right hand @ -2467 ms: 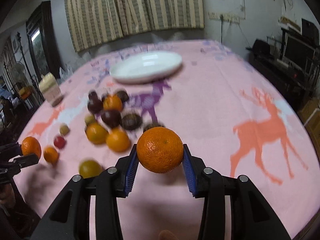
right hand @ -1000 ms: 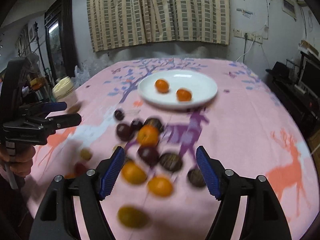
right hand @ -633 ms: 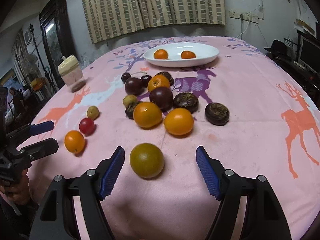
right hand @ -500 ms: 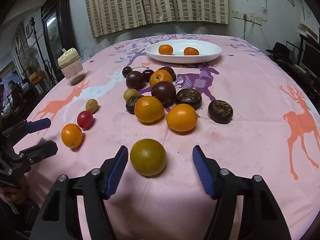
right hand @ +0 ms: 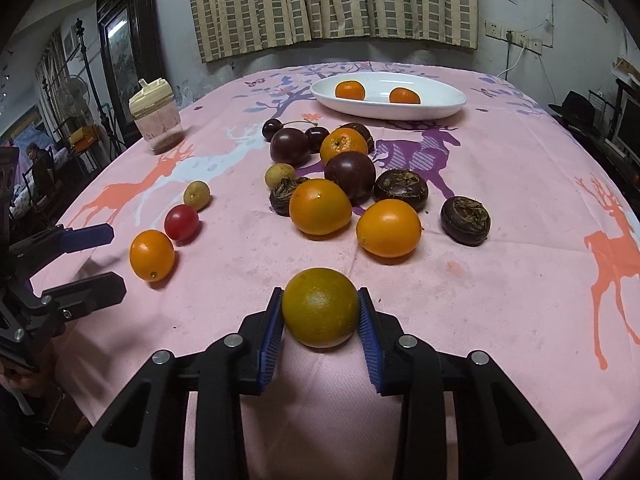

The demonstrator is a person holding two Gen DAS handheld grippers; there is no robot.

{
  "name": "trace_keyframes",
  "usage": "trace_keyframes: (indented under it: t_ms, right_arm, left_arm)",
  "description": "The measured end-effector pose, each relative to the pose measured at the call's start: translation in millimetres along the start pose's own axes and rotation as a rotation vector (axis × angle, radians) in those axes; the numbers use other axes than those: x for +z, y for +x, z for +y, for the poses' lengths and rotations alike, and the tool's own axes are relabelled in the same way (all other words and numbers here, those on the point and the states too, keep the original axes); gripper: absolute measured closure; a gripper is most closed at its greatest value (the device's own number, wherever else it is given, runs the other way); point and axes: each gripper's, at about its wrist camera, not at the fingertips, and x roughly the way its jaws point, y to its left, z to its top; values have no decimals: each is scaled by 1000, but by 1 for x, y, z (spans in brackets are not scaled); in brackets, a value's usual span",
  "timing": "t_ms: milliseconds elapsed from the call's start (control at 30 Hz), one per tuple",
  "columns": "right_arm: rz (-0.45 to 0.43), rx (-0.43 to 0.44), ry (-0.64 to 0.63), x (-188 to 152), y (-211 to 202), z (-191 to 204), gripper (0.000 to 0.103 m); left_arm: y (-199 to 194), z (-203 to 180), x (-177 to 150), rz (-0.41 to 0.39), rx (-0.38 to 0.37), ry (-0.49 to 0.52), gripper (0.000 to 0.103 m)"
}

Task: Organize fruits
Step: 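Grasp an orange with the left tool while the right tool grasps the yellow-green citrus, then lower both fruits onto the white plate and open both tools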

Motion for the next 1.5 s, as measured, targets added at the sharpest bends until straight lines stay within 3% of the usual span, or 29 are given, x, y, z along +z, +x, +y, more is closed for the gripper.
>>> trace_keyframes:
  t_ms: [200, 733, 1000, 1367, 1500]
  right_arm:
    - [-12, 52, 69, -1, -2, -12, 67]
    - [-24, 111, 101, -2, -3, -18, 67]
    - [-21, 118, 104, -2, -3, -19, 67]
    - [-14, 96, 79, 0, -5, -16, 67]
    - [-44, 192, 88, 27, -20, -25, 67]
  left_arm:
    - [4, -6, 4, 10, -9, 14, 7]
    - [35, -9, 10, 128, 7, 8, 51]
    - [37, -6, 11, 126, 12, -5, 64]
    - [26, -9, 14, 105, -20, -2, 64]
    - [12, -16, 44, 69, -74, 46, 64]
